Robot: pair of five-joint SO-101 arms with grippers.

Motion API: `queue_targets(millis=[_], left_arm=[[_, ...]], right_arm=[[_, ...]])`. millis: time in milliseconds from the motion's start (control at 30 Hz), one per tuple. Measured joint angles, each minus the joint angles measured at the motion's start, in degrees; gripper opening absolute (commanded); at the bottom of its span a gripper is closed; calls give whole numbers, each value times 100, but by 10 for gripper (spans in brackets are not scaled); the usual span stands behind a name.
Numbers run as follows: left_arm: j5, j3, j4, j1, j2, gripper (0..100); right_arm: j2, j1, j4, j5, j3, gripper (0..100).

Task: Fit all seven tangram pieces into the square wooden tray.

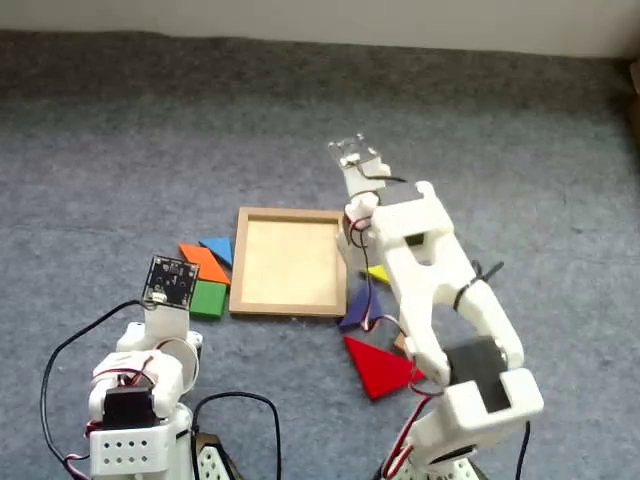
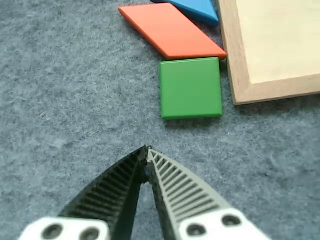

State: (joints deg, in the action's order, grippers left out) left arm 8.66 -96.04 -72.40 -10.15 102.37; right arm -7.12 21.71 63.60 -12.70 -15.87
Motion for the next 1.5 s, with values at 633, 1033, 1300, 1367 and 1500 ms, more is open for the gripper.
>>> queue_targets(millis=[633,1033,1300,1367,1500], left_arm=[[0,0,0,0,0,6],[0,0,0,0,0,6],[0,0,0,0,0,6],[0,0,0,0,0,6],[0,0,0,0,0,6]], right_arm=[[-712,-9,-475,0,255,308],[-1143,-18,-360,18,369,308],[-1152,-18,-79,18,387,308],[-1152,-18,-18,9,404,308],[-1152,-18,18,9,404,308]])
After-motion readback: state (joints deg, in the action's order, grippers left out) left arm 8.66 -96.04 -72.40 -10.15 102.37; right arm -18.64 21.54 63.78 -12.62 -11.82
